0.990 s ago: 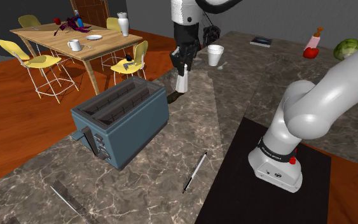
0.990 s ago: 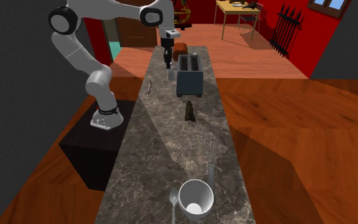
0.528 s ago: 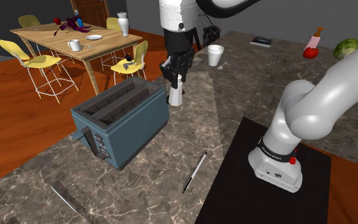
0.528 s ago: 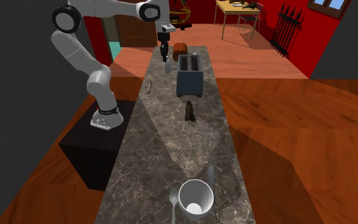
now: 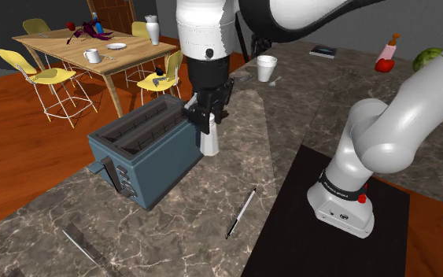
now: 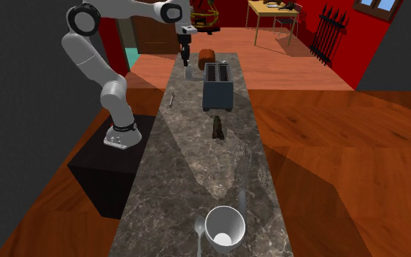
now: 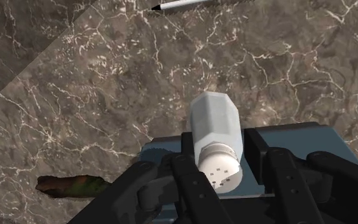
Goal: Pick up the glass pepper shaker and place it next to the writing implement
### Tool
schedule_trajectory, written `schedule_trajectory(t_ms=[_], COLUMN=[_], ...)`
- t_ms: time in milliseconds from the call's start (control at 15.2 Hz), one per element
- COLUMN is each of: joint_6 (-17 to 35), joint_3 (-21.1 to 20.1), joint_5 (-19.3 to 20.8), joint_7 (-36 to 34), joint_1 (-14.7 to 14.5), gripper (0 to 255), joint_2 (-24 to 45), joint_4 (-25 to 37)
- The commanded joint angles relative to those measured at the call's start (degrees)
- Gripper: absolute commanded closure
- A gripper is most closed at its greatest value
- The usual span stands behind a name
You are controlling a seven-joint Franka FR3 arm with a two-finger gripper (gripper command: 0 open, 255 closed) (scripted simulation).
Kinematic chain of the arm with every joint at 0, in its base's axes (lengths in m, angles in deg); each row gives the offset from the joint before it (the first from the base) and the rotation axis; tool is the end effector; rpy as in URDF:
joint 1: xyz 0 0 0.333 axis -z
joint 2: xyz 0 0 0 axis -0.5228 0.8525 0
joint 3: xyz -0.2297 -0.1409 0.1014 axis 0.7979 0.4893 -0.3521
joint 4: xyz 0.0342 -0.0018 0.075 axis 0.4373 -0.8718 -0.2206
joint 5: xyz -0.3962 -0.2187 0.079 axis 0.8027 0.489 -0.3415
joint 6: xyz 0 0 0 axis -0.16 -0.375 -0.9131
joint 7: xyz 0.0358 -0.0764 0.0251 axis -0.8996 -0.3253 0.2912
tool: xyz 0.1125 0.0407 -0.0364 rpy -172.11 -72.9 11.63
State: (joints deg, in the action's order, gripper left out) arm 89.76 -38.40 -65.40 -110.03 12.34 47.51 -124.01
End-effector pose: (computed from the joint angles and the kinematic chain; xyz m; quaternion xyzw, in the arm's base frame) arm 0.3661 0.3714 0.4770 0.9982 0.0158 0.0218 0.0544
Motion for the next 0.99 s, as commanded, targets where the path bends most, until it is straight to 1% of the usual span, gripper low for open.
schedule_trajectory(t_ms=[0,924], joint_6=[1.2,12.1], joint_3=[-0.5,-1.9], joint_5=[-0.1,0.1], joint_7=[-0.6,-2.0], joint_1=[-0.1,-0.3], gripper=[255,255], joint_2=[0.4,2.4], joint_4=[-0.8,-9.9])
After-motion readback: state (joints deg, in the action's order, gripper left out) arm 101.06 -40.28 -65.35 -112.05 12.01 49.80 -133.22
